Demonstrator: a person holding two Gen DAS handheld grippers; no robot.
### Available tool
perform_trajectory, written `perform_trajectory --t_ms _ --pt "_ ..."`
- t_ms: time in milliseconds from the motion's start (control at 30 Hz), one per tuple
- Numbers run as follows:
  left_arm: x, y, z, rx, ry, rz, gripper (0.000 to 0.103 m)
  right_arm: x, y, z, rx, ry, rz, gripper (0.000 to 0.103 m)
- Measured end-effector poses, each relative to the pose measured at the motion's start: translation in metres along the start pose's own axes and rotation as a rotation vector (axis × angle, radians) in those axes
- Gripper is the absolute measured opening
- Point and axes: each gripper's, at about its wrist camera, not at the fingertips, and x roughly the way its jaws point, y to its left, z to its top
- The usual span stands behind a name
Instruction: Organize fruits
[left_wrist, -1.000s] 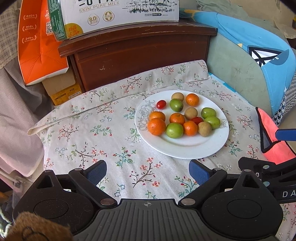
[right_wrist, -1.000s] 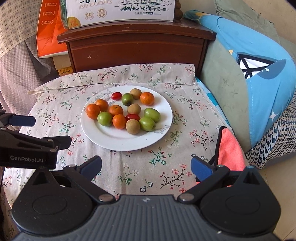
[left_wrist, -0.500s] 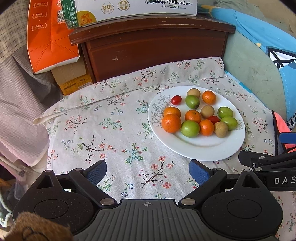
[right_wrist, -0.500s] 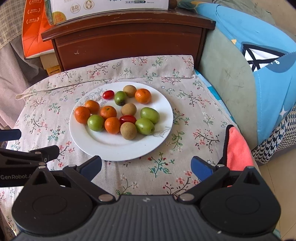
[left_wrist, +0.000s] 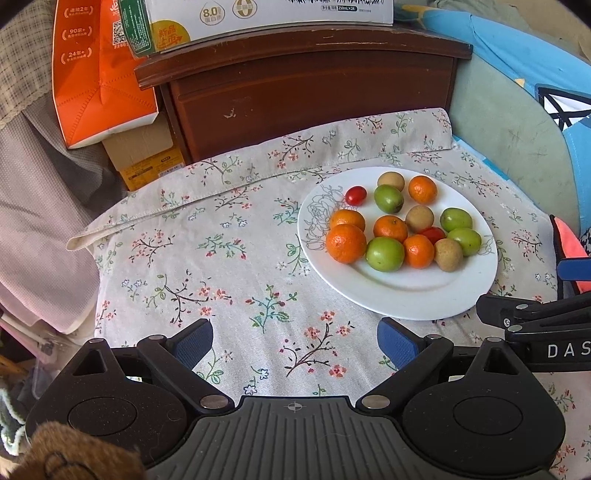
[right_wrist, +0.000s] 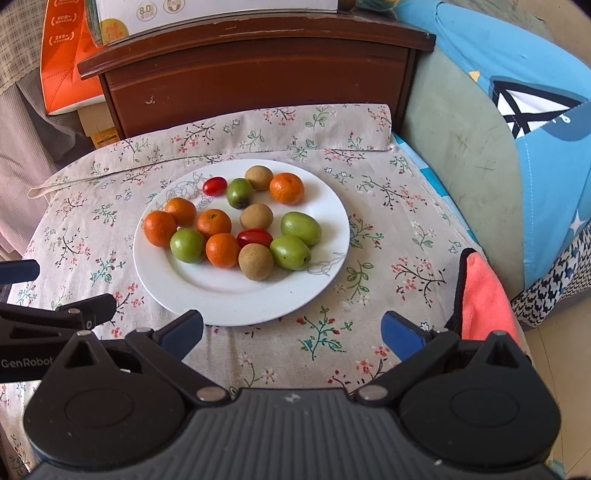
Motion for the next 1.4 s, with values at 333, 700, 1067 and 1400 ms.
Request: perform_trajectory --t_ms 333,700,1067,1400 --pt "0.005 -0.003 -0.001 0.01 0.003 0.017 0.097 0.004 0.0 0.0 -0.002 0.006 0.001 0.102" --pt "0.006 -0.005 -0.001 0.021 0.004 0.032 0.097 0.006 0.0 0.0 -0.007 0.01 -0.004 0.102" --pt "0.005 -0.007 -0.003 0.035 0.0 0.042 0.097 0.006 0.001 -0.002 -0.013 0.013 -0.008 0.102" --pt "-0.002 -0.011 -0.011 0.07 0.002 0.044 0.097 0.003 0.001 -0.012 -0.027 0.023 0.009 0.102"
